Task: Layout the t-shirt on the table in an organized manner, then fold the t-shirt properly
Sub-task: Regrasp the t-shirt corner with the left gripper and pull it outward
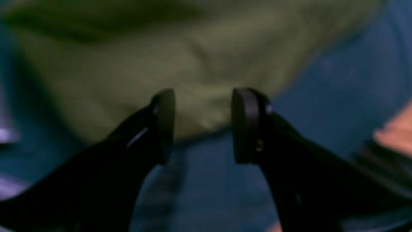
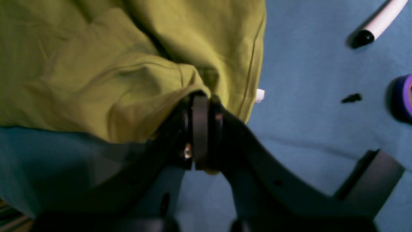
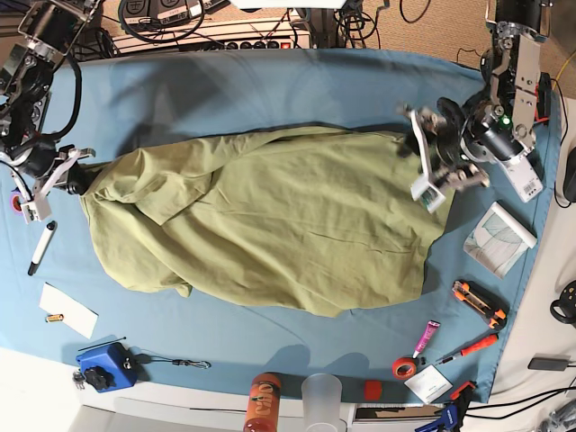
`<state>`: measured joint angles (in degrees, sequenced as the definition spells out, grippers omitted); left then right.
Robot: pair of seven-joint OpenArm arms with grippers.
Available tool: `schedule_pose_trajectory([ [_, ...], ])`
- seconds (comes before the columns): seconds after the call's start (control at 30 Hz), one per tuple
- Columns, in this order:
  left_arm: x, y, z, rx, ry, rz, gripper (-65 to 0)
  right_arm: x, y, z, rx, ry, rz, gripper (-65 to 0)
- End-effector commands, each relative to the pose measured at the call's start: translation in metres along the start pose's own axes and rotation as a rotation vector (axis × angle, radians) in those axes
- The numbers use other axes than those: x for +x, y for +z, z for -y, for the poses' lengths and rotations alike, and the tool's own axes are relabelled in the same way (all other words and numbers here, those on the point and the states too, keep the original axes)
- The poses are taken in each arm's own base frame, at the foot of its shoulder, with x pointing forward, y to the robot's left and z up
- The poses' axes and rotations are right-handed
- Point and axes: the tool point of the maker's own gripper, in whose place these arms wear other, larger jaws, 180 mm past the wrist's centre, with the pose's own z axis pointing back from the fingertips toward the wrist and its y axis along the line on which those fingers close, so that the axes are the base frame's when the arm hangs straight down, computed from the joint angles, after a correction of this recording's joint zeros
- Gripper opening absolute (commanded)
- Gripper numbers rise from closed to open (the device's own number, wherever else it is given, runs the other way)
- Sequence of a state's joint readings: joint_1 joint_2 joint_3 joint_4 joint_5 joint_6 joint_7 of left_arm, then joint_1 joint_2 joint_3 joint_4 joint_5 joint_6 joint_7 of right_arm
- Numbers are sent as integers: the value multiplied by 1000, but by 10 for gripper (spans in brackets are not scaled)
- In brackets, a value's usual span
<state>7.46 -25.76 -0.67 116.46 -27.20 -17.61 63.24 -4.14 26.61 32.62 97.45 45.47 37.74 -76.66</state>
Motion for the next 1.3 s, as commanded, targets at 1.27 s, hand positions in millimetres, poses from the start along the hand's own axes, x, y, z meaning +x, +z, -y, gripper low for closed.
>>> schedule_pose_trajectory([
  [1.27, -43, 11, -71, 99, 378, 30, -358, 5, 3, 14, -86, 29, 24, -650],
])
